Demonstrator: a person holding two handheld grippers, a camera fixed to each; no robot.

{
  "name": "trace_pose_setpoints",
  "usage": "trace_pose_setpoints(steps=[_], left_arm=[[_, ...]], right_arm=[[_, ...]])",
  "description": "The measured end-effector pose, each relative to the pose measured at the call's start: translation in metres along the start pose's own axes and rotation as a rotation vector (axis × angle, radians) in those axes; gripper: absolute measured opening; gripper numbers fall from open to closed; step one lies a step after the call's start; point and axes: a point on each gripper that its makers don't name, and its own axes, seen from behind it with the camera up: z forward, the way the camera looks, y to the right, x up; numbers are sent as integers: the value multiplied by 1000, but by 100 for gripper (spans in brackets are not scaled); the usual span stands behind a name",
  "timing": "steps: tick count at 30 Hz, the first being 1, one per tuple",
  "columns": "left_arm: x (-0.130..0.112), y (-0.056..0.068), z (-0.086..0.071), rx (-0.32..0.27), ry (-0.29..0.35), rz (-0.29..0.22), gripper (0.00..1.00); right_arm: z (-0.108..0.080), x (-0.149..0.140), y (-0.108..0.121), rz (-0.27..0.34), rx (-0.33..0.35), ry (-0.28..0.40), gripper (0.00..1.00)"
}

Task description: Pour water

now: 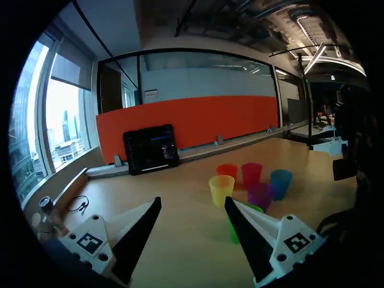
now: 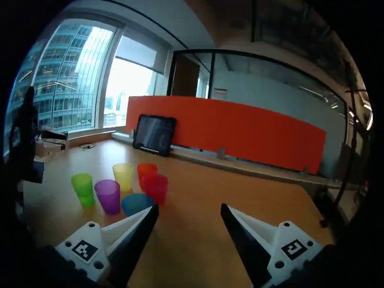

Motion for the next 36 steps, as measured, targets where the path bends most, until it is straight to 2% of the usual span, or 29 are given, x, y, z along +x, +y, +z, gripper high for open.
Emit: trace_pose_setpoints(steps=[11, 17, 20, 26, 36], left_arm=[[11, -19, 2, 147, 79, 9, 98], [17, -35, -2, 231, 123, -3, 98], [20, -39, -2, 255, 140, -5, 98], [19, -39, -1, 266, 161, -22, 98], [17, -44, -5, 291, 205, -43, 99]], right_arm=[[-7, 28, 33, 67, -172, 147, 100], [-15, 36, 51, 70, -284, 203, 100], [-19, 39, 52, 64, -315, 224, 100], [-25, 42, 50, 78, -345, 253, 100], [-31, 34, 45, 94, -361, 236, 100]])
